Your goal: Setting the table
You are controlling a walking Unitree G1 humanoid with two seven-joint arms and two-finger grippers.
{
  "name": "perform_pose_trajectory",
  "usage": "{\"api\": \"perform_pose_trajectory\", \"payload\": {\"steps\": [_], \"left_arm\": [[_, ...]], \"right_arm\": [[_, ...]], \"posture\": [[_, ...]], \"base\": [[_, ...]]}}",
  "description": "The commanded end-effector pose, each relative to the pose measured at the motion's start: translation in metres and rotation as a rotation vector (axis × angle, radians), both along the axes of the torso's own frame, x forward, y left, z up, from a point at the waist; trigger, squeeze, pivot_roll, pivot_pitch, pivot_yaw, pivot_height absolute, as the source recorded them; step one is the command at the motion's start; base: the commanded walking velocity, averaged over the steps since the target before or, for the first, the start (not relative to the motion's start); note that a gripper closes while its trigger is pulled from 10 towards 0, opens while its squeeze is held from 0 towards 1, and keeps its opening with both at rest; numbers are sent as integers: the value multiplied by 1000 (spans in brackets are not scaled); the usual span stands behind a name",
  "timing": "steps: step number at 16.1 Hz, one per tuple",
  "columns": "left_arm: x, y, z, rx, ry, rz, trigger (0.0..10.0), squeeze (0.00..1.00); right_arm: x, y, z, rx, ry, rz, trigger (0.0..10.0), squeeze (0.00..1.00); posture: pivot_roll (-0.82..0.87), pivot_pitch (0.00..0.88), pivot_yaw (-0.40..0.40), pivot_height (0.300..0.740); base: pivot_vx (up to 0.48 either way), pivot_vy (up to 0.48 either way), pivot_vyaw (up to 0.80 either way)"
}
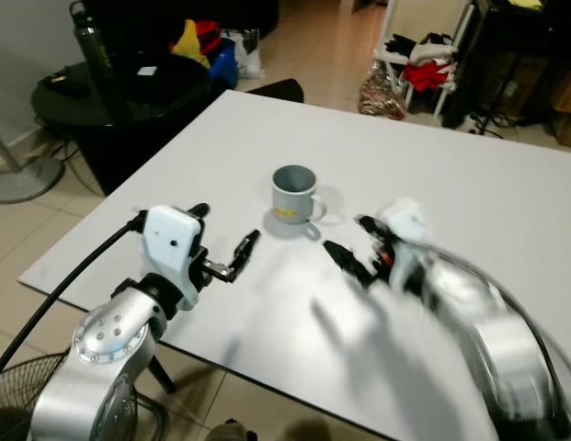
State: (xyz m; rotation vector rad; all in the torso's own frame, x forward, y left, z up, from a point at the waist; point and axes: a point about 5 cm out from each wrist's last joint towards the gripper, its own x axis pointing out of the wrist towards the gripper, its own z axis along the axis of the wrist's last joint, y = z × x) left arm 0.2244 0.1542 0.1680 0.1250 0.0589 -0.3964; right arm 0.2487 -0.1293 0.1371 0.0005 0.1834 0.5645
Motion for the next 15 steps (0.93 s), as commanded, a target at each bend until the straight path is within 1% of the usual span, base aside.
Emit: {"api": "perform_pose_trajectory", "payload": {"steps": [1, 2, 3, 4, 5, 6, 7, 8, 9, 10, 11, 12, 13, 14, 15], "left_arm": [[-1, 2, 5, 12, -21, 24, 10000, 0], [-1, 1, 6, -1, -26, 26, 10000, 0], [0, 1, 6, -4, -28, 23, 10000, 0], [1, 1, 3, -9, -25, 19, 10000, 0], [2, 1, 1, 1, -22, 30, 10000, 0], [1, 3, -2, 5, -9, 48, 10000, 0], [-7, 4, -4, 12, 5, 51, 10000, 0], [-9, 3, -2, 3, 9, 47, 10000, 0], [-9, 2, -1, -5, 10, 47, 10000, 0], [-9, -1, -2, -20, 16, 38, 10000, 0], [-9, -2, -2, -22, 17, 34, 10000, 0], [-8, -3, -1, -26, 17, 34, 10000, 0], [-9, -4, -2, -29, 17, 39, 10000, 0], [-9, -4, -2, -29, 18, 41, 10000, 0], [-8, -2, -3, -21, 22, 59, 10000, 0]], "right_arm": [[-2, -4, 15, 21, -41, -61, 10000, 1000], [-11, -4, 17, 92, -39, -145, 10000, 1000], [-13, -2, 17, 98, -43, -166, 10000, 820], [-17, 0, 21, 79, -89, -209, 10000, 0], [-18, 1, 25, 84, -102, -239, 10000, 0], [-22, 0, 26, 98, -88, -266, 10000, 0], [-30, -7, 28, 20, -134, -334, 10000, 0], [-32, -14, 32, 27, -141, -381, 10000, 0], [-31, -16, 33, 58, -126, -398, 10000, 0], [-32, -26, 33, 82, -140, -468, 10000, 0], [-31, -28, 34, 92, -154, -485, 10000, 0], [-32, -31, 31, 95, -133, -516, 10000, 0], [-35, -31, 28, 89, -99, -508, 10000, 0], [-36, -31, 27, 82, -93, -504, 10000, 0], [-38, -29, 26, 59, -92, -466, 10000, 0]], "posture": [[135, 0, 20, 740], [132, 0, 25, 740], [125, 0, 26, 740], [125, 0, 33, 740], [125, 0, 27, 740], [120, 0, 30, 740], [112, 0, 34, 740], [113, 0, 36, 740], [111, 0, 38, 740], [107, 0, 41, 740], [107, 0, 40, 740], [102, 0, 40, 740], [103, 0, 38, 740], [103, 0, 37, 740], [101, 0, 35, 740]], "base": [[0, -255, 0], [0, -334, 0], [0, -334, 0], [0, -334, 0], [0, -334, 0], [0, -337, 0], [0, -337, 0], [0, -337, 0], [0, -337, 0], [0, -337, 0], [0, -334, 0], [0, -330, 0], [0, -277, 0], [0, -259, 0], [0, 0, 0]]}}
